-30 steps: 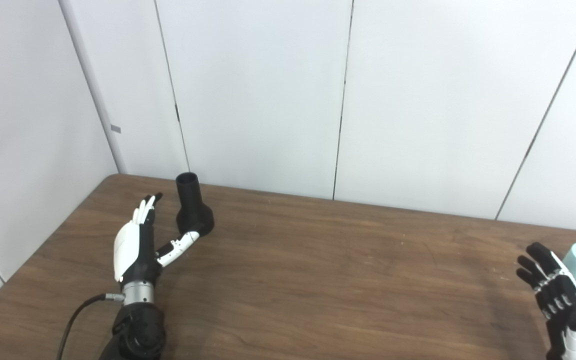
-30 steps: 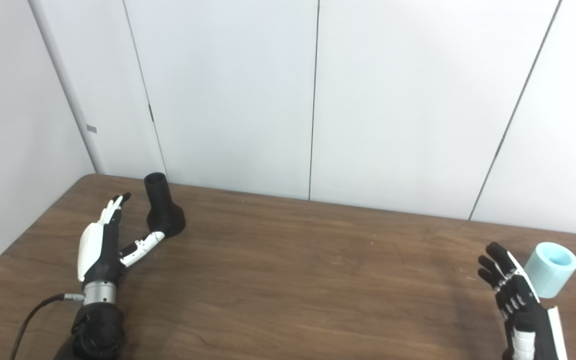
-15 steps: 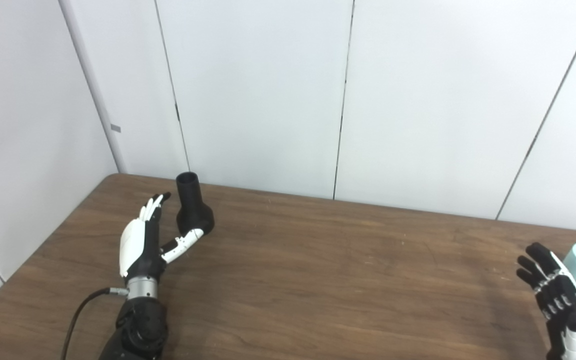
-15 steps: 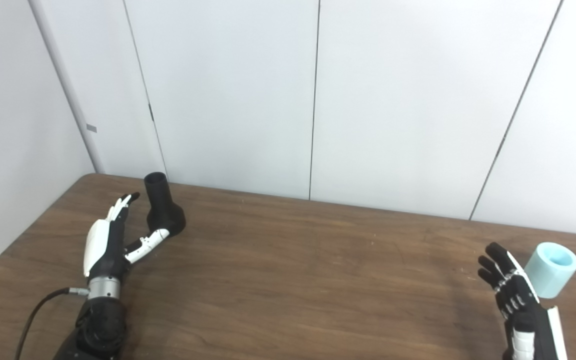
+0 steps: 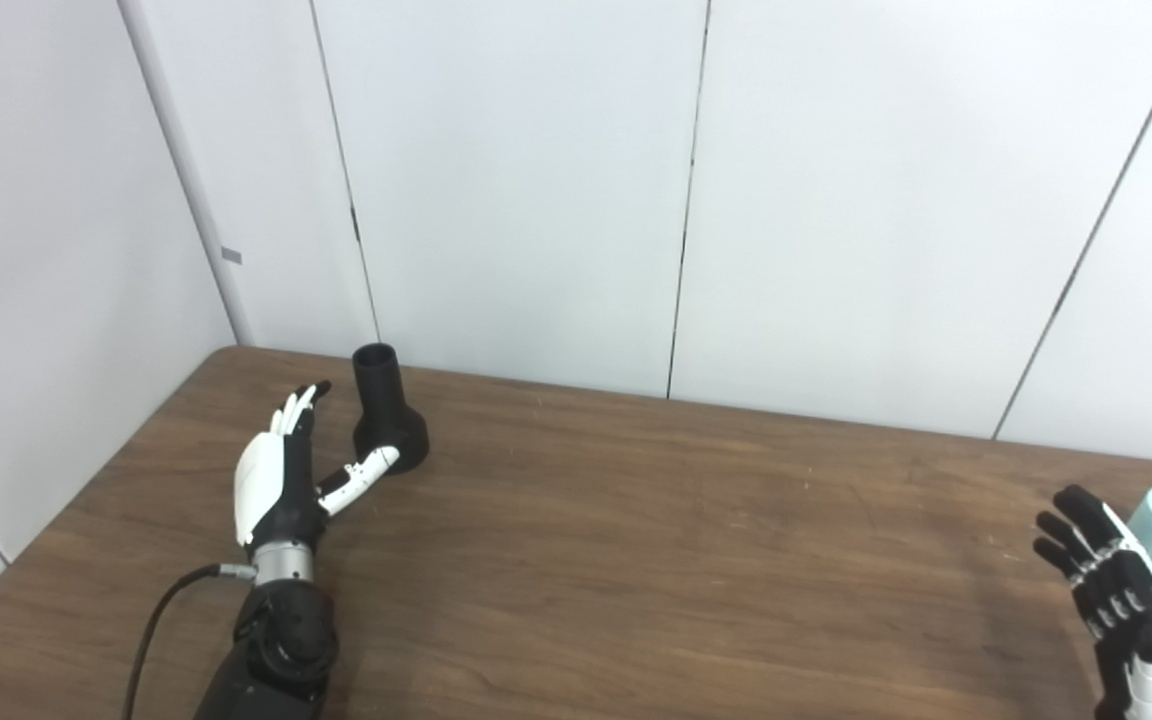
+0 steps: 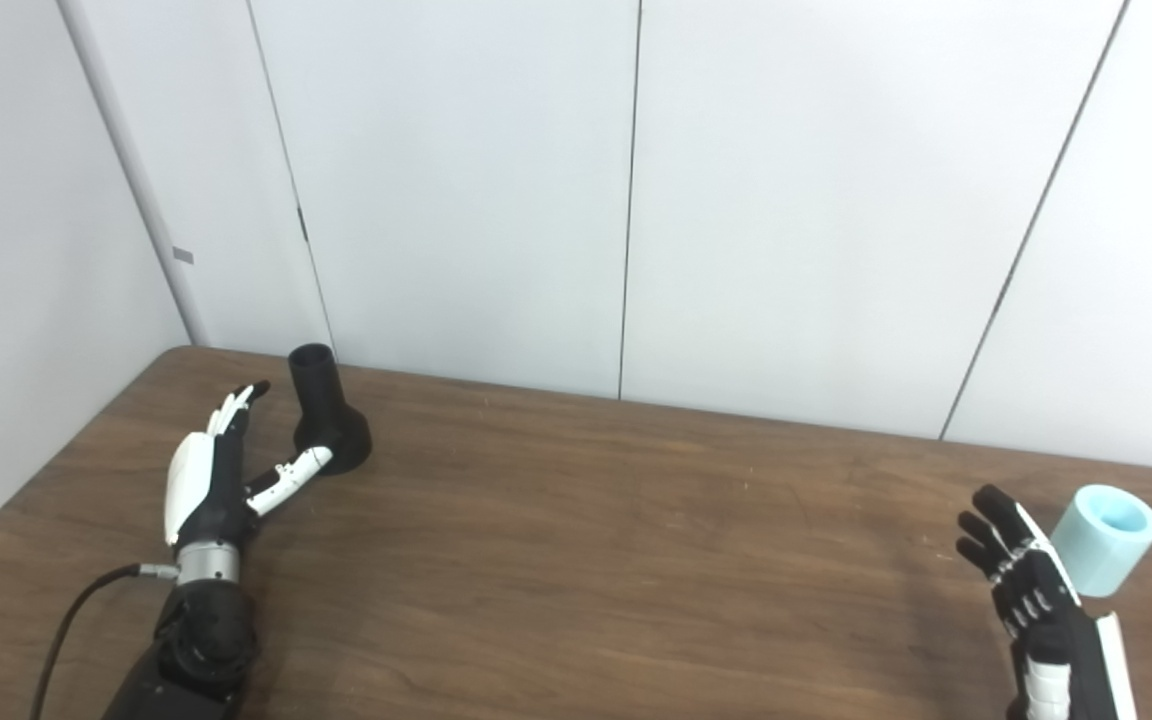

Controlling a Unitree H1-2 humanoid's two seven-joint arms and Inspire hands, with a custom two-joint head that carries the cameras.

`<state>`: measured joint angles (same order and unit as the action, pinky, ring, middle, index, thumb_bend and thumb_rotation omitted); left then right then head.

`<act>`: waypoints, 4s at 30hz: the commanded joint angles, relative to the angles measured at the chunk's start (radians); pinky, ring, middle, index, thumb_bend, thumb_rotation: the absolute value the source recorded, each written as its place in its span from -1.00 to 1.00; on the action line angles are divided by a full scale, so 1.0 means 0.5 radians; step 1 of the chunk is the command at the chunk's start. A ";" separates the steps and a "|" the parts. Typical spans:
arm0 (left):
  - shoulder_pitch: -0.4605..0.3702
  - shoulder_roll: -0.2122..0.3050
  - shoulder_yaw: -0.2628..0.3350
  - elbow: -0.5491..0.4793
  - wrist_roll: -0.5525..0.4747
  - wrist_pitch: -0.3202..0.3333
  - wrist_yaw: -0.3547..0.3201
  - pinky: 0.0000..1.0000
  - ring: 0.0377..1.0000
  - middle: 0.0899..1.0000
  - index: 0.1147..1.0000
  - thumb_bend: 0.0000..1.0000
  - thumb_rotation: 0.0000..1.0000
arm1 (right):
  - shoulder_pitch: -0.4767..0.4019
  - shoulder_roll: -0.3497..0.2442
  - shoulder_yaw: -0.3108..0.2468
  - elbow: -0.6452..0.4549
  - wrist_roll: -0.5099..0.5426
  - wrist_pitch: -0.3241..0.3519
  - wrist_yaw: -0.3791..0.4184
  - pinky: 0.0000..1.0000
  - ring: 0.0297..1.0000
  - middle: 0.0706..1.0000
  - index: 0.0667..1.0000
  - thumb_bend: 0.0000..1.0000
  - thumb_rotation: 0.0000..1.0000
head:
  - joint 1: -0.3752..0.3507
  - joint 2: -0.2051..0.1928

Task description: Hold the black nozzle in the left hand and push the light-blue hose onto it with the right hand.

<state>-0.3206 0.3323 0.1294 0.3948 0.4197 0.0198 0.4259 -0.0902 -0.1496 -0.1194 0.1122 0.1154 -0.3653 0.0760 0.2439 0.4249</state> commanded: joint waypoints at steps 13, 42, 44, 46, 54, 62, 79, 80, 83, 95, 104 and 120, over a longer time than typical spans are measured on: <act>-0.166 0.053 -0.098 0.040 0.011 -0.055 -0.035 1.00 1.00 0.93 0.53 0.62 0.23 | 0.174 0.053 0.011 0.177 -0.011 0.001 -0.012 0.69 0.75 0.79 0.74 0.43 1.00 | -0.016 0.016; -0.308 0.054 -0.048 0.198 -0.031 -0.028 0.041 1.00 0.96 0.85 0.32 0.55 -0.06 | 0.190 0.044 0.012 0.132 -0.013 0.027 -0.007 0.71 0.76 0.78 0.76 0.41 1.00 | -0.017 0.040; -0.325 0.055 -0.063 0.226 -0.023 -0.025 0.045 1.00 0.95 0.85 0.32 0.55 -0.06 | 0.193 0.046 0.012 0.122 -0.017 0.033 -0.009 0.71 0.75 0.78 0.76 0.41 1.00 | -0.020 0.043; -0.336 0.052 -0.076 0.242 -0.016 -0.027 0.049 1.00 0.95 0.84 0.31 0.55 -0.07 | 0.197 0.048 0.013 0.110 -0.023 0.039 -0.012 0.71 0.75 0.78 0.76 0.41 1.00 | -0.020 0.044; -0.379 0.062 -0.138 0.310 -0.015 -0.064 0.039 1.00 0.94 0.84 0.31 0.56 -0.06 | 0.196 0.052 0.013 0.103 -0.035 0.046 -0.014 0.70 0.75 0.78 0.76 0.42 1.00 | -0.033 0.050; -0.387 0.069 -0.191 0.307 -0.037 -0.103 -0.015 1.00 0.91 0.84 0.32 0.59 -0.02 | 0.198 0.062 0.015 0.077 -0.035 0.063 -0.019 0.70 0.75 0.78 0.75 0.42 1.00 | -0.036 0.056; -0.409 0.060 -0.165 0.295 -0.019 -0.032 0.007 1.00 0.84 0.74 0.17 0.42 -0.17 | 0.195 0.060 0.011 0.081 -0.019 0.058 -0.012 0.70 0.75 0.78 0.76 0.41 1.00 | -0.029 0.064; -0.410 0.058 -0.164 0.296 -0.017 -0.026 0.014 1.00 0.83 0.73 0.16 0.40 -0.20 | 0.195 0.060 0.011 0.079 -0.018 0.059 -0.012 0.70 0.75 0.78 0.76 0.41 1.00 | -0.027 0.066; -0.413 0.053 -0.163 0.304 -0.008 -0.004 0.046 1.00 0.82 0.71 0.13 0.34 -0.29 | 0.197 0.061 0.012 0.070 -0.020 0.066 -0.014 0.70 0.75 0.78 0.76 0.41 1.00 | -0.029 0.067; -0.426 0.033 -0.187 0.371 -0.011 0.034 0.103 1.00 0.77 0.63 -0.15 0.01 -0.84 | 0.205 0.064 0.012 0.045 -0.028 0.086 -0.014 0.70 0.75 0.78 0.76 0.42 1.00 | -0.029 0.077; -0.414 0.041 -0.211 0.360 -0.011 0.027 0.088 1.00 0.75 0.62 -0.15 0.01 -0.84 | 0.204 0.070 0.011 0.032 -0.027 0.104 -0.019 0.69 0.75 0.78 0.75 0.45 1.00 | -0.031 0.081; -0.378 0.038 -0.285 0.369 0.003 0.019 0.067 1.00 0.67 0.55 -0.15 0.01 -0.86 | 0.209 0.072 0.007 0.009 -0.027 0.131 -0.024 0.69 0.75 0.78 0.75 0.45 1.00 | -0.033 0.097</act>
<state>-0.4972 0.3324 -0.0059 0.5877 0.3976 0.0342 0.4622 -0.0701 -0.1509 -0.1249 0.0677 0.0926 -0.3061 0.0744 0.2270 0.4725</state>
